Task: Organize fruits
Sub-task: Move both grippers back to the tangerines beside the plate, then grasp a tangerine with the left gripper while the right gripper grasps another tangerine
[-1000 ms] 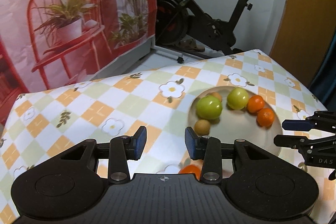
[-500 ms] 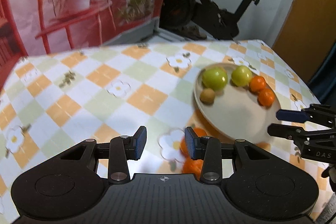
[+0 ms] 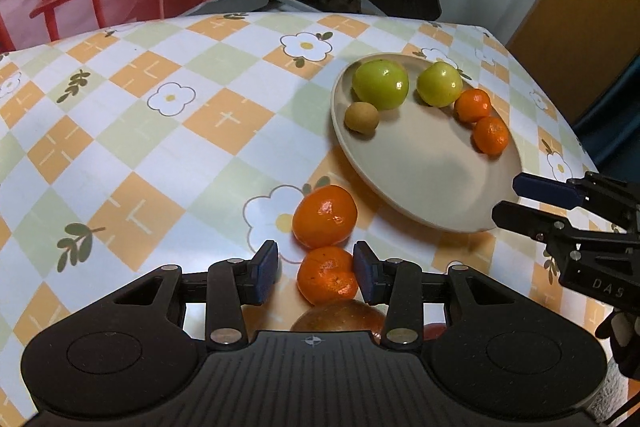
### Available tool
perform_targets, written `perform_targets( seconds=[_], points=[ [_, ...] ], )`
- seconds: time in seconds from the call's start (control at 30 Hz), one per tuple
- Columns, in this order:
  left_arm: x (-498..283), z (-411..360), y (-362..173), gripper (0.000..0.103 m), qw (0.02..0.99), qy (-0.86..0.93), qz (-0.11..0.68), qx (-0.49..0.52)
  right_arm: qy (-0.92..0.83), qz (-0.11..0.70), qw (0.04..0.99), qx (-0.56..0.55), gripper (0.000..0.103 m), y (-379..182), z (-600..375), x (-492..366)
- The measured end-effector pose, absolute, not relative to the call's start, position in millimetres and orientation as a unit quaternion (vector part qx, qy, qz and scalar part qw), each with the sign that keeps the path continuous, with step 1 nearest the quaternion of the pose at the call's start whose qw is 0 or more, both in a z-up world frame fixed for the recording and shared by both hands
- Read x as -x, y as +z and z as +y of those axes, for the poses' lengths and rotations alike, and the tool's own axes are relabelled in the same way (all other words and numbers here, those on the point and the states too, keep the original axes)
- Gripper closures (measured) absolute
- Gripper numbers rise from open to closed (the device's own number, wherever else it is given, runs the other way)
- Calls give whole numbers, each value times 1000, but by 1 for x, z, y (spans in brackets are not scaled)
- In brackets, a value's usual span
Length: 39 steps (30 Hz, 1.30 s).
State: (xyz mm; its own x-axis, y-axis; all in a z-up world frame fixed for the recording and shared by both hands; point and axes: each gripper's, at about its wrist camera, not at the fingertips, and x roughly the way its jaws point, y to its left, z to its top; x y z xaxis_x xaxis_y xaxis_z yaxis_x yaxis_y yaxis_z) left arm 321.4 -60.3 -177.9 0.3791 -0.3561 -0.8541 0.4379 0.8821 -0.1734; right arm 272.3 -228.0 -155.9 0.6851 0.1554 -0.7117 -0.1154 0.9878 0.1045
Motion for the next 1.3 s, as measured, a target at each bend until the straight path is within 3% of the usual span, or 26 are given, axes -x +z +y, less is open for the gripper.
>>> perform_targets(
  seconds=[0.57,0.7,0.87,1.03,1.3],
  points=[
    [-320,-76,-188,58,812,-249,525,-54,79,402,911,-43,66,-163,-231,-269],
    [-320,-76,-190,62,814,-246,523,-54,79,404,910,-45,65,-164,-232,-268],
    [-319,-75,-186,66,822,-248,511,-54,78,406,909,-49,64,-165,-234,-269],
    [-315,-64,-171,66,838,-247,486,-37,85,403,910,-46,57,-164,-234,-268],
    [-301,-22,-142,66,880,-199,432,1,119,407,905,-40,57,-158,-223,-282]
  ],
)
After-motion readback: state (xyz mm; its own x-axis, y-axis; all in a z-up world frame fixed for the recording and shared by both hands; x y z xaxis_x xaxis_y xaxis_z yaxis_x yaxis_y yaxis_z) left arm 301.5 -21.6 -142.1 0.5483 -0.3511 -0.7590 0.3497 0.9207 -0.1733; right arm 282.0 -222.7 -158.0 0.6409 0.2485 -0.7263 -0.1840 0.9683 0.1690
